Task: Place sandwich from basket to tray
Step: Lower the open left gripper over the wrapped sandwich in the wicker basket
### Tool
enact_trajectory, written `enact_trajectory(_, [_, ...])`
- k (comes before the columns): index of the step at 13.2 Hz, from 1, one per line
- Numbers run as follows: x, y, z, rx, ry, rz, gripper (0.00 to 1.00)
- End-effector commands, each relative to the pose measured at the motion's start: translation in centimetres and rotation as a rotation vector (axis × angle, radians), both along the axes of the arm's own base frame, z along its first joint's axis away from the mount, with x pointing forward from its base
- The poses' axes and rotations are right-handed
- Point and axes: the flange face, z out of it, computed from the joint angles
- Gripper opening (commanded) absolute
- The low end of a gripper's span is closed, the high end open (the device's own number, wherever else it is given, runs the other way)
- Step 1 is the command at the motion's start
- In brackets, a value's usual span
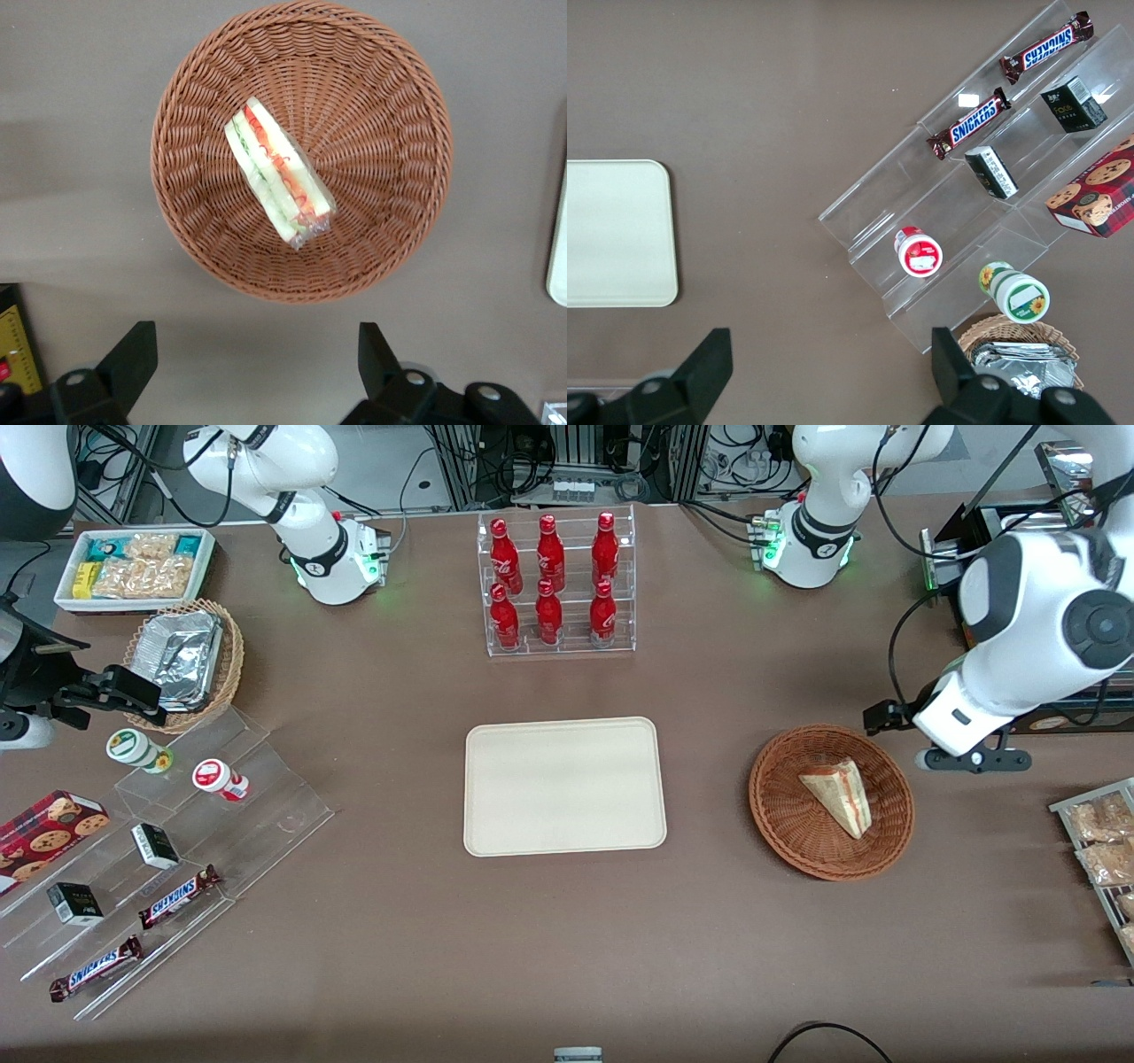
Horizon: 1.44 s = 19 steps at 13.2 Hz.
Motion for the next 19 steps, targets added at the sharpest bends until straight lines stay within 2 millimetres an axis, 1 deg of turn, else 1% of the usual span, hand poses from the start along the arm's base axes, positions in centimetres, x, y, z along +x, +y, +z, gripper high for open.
enact_trajectory(1, [0.5, -0.3, -2.2, 0.002, -0.020, 0.061, 1.00])
enact_trajectory(4, [0.3, -1.0, -4.2, 0.011, -0.056, 0.171, 1.00])
enact_trajectory(6, [-0.1, -1.4, -5.7, 0.015, -0.094, 0.301, 1.00])
enact_trajectory(8, [-0.5, -2.5, -7.4, 0.010, -0.135, 0.412, 1.00])
enact_trajectory(10, [-0.2, -2.9, -8.9, 0.012, -0.140, 0.532, 1.00])
enact_trajectory(15, [-0.1, -2.8, -10.7, 0.028, -0.123, 0.535, 1.00])
enact_trajectory(19, [0.3, -2.3, -13.4, 0.028, -0.114, 0.554, 1.00])
